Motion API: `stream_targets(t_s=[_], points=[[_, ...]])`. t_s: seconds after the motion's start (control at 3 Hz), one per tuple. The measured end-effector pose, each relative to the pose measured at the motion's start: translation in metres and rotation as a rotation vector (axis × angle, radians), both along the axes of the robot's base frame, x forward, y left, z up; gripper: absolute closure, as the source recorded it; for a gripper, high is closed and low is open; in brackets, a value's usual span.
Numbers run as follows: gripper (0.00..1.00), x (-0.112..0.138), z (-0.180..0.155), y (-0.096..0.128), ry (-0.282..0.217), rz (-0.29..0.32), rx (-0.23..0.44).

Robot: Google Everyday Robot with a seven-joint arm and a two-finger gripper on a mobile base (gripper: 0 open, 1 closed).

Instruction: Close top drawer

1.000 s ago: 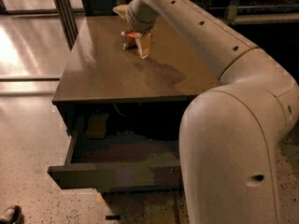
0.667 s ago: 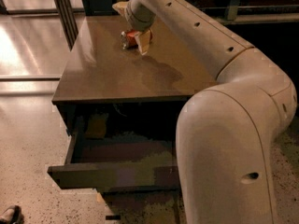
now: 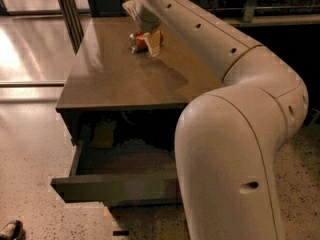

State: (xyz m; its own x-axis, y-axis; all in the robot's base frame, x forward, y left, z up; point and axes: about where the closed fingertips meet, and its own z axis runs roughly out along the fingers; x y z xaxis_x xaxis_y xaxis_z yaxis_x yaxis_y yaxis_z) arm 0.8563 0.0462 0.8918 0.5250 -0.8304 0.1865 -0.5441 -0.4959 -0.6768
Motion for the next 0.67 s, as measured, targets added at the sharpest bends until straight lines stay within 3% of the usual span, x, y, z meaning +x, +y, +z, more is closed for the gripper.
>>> stream_targets(t_s=[0.67], points=[[0.00, 0.0082, 0.0035, -0.0103, 0.009, -0.140, -0.036]])
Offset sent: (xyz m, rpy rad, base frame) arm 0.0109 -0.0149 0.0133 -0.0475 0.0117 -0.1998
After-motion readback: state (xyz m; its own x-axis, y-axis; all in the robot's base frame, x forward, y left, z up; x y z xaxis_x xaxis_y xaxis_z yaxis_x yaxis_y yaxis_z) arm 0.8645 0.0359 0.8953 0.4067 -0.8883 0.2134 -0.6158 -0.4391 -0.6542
